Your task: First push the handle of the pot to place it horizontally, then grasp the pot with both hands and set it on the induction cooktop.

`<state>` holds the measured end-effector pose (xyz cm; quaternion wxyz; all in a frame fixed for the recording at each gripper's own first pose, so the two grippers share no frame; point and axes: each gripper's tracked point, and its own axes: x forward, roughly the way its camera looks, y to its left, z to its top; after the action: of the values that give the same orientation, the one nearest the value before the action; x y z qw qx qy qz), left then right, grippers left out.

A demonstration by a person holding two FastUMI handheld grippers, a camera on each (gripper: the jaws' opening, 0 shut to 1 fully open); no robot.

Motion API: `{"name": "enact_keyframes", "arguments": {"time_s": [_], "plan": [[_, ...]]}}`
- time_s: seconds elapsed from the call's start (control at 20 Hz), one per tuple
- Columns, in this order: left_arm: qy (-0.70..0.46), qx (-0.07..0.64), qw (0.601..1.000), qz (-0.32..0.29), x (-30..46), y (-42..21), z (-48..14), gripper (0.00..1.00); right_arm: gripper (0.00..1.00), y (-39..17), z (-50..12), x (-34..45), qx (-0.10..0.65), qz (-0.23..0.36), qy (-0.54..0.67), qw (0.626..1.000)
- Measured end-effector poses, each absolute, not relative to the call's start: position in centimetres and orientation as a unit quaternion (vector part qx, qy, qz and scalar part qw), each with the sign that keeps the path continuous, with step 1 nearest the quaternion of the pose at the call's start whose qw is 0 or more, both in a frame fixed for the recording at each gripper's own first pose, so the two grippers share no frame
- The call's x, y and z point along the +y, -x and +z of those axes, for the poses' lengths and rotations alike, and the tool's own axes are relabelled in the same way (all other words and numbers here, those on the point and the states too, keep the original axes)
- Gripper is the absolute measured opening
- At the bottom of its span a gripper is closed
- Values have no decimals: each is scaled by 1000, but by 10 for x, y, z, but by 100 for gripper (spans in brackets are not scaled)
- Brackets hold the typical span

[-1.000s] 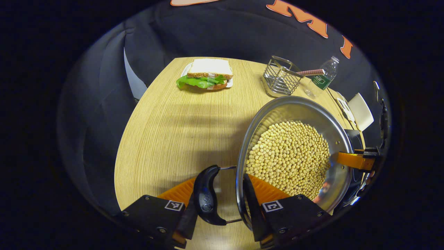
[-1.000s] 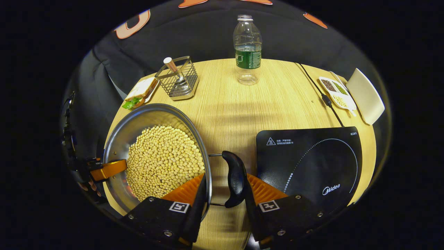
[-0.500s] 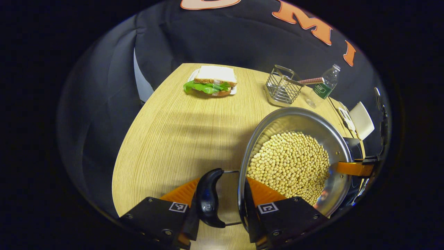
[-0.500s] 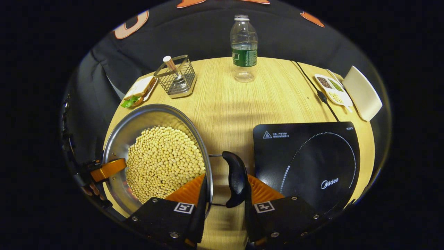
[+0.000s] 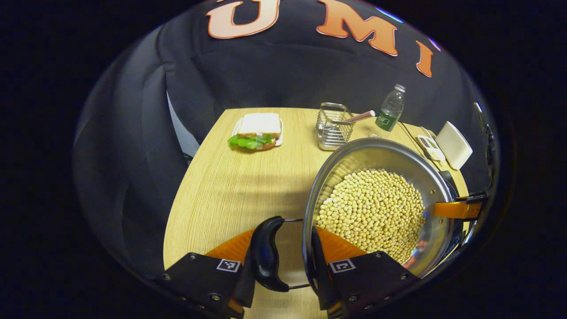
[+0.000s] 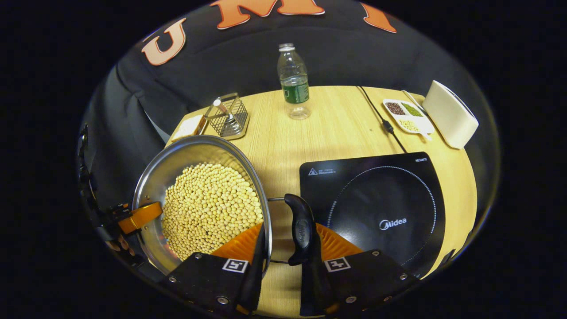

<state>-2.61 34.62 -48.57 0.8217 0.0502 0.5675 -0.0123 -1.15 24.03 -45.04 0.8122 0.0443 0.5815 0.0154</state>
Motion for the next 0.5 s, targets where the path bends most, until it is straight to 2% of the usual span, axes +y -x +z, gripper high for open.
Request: {"name": "enact_keyframes", "arguments": {"time_s": [0.25, 0.5], "plan": [[-55, 555, 830, -25, 346, 19, -480, 55, 48, 14, -421, 200, 558, 0, -55, 828], [-63, 554, 829, -47, 345, 12, -485, 57, 48, 22, -403, 152, 541, -20, -65, 838]]}}
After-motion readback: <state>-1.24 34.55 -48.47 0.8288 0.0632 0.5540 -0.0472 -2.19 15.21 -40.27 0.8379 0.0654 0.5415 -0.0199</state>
